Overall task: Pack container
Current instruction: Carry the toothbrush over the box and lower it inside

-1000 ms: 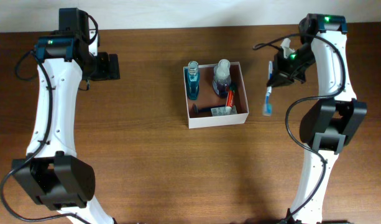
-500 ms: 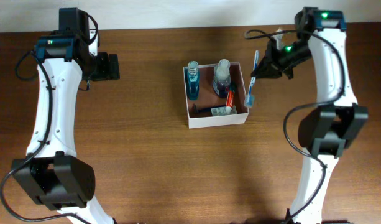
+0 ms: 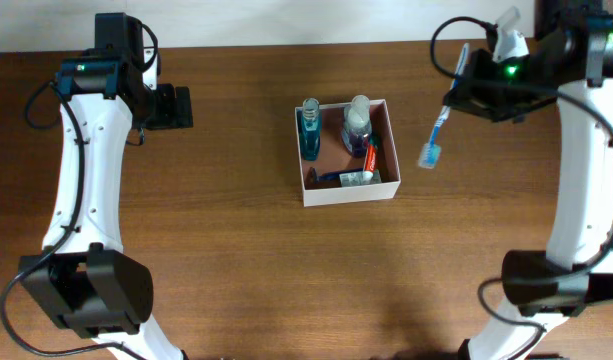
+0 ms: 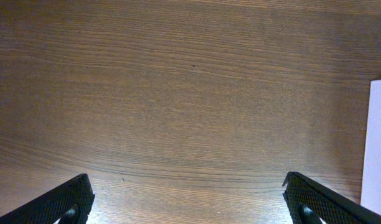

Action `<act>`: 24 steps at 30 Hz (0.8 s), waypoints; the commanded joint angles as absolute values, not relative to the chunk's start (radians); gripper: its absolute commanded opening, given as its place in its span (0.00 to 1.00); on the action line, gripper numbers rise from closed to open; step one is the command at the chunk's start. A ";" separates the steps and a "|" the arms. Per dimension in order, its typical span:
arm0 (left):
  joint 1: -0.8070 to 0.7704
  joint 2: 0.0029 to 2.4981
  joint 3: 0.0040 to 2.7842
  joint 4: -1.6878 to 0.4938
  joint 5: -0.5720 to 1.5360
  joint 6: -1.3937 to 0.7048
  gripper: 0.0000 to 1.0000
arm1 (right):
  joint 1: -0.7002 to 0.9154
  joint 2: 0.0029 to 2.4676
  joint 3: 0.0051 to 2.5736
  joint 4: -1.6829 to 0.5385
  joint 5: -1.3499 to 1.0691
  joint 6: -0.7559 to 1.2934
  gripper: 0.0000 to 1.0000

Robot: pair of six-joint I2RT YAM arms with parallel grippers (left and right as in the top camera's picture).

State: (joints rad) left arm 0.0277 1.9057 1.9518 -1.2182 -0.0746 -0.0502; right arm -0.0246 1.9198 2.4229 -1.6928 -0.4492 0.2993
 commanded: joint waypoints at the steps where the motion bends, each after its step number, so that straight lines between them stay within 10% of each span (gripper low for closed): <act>1: 0.027 1.903 1.947 -1.219 -0.067 -0.056 0.99 | 0.056 1.922 2.424 -1.699 -0.381 0.461 0.04; 12: 0.027 1.903 1.947 -1.219 -0.067 -0.056 0.99 | 0.200 1.922 2.234 -1.693 -0.182 1.087 0.04; 24: 0.027 1.903 1.947 -1.219 -0.067 -0.056 0.99 | 0.311 1.925 1.928 -1.361 -0.168 1.250 0.04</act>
State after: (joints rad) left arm 0.0277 1.9057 1.9518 -1.2186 -0.0742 -0.0502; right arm 0.2958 1.9182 1.9736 -1.3838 -0.1982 1.1748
